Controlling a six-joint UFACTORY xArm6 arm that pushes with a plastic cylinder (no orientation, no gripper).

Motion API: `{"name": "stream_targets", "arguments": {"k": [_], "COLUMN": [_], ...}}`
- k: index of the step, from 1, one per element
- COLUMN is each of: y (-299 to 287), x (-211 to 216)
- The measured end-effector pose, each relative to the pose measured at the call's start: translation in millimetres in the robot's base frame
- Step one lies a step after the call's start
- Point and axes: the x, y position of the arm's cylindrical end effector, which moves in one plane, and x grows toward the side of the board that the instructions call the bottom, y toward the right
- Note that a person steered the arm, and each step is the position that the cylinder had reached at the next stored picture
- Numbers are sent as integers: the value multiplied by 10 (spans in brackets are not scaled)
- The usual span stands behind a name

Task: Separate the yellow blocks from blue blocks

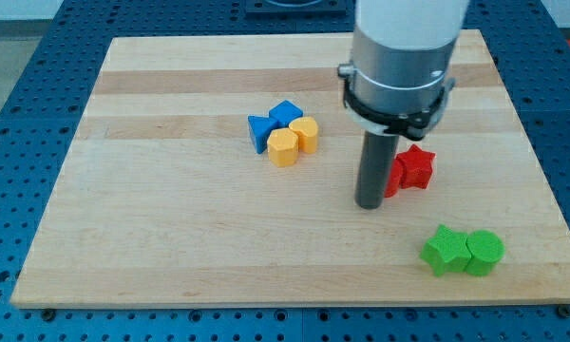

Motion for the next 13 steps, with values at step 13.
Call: {"name": "stream_targets", "arguments": {"k": [13], "y": [-812], "x": [-1102]}}
